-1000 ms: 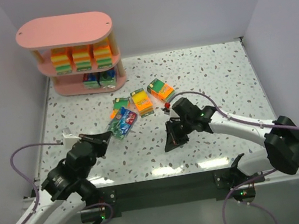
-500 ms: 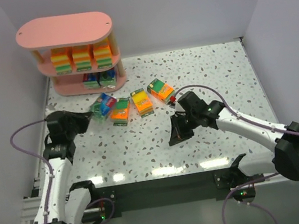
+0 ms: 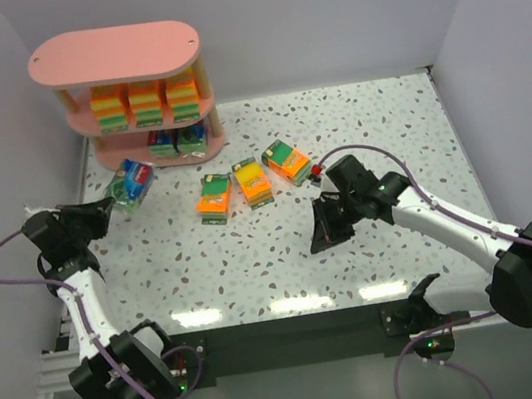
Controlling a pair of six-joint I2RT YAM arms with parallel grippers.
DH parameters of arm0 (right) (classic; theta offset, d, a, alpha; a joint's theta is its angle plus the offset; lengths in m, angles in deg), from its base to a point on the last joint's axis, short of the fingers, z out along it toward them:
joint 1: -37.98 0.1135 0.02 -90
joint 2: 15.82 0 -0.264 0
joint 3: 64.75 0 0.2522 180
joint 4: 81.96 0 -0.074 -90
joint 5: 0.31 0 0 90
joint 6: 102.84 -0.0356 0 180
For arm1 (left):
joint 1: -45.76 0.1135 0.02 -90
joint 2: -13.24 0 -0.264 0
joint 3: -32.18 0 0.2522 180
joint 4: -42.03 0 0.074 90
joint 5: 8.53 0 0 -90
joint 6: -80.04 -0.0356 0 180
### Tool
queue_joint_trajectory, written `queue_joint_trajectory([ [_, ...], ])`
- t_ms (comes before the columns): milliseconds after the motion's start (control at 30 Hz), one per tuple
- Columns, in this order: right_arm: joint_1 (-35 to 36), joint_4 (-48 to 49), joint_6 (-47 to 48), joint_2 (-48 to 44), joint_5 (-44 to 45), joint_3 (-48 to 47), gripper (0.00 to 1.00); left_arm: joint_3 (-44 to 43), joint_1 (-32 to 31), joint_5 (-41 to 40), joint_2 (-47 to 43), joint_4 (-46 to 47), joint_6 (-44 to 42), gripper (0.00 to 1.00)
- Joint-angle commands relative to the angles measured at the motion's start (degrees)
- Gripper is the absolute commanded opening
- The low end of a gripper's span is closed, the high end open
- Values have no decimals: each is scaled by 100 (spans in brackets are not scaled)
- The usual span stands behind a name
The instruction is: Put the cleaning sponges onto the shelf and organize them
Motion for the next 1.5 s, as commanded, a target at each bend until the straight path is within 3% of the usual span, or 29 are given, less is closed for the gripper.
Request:
queue_joint_trajectory([
  [0, -72, -356, 357, -10, 99, -384, 0, 345, 358, 203, 162, 1468, 518, 0],
  [333, -134, -427, 252, 25, 310, -455, 0, 584, 412, -157, 1638, 3825, 1415, 0],
  [567, -143, -181, -46, 26, 380, -349, 0, -479, -36, -701, 2745, 3834, 1388, 0],
  [1467, -222, -444, -29, 359, 838, -648, 0, -2097, -1232, -2003, 5392, 4810, 2593, 0],
])
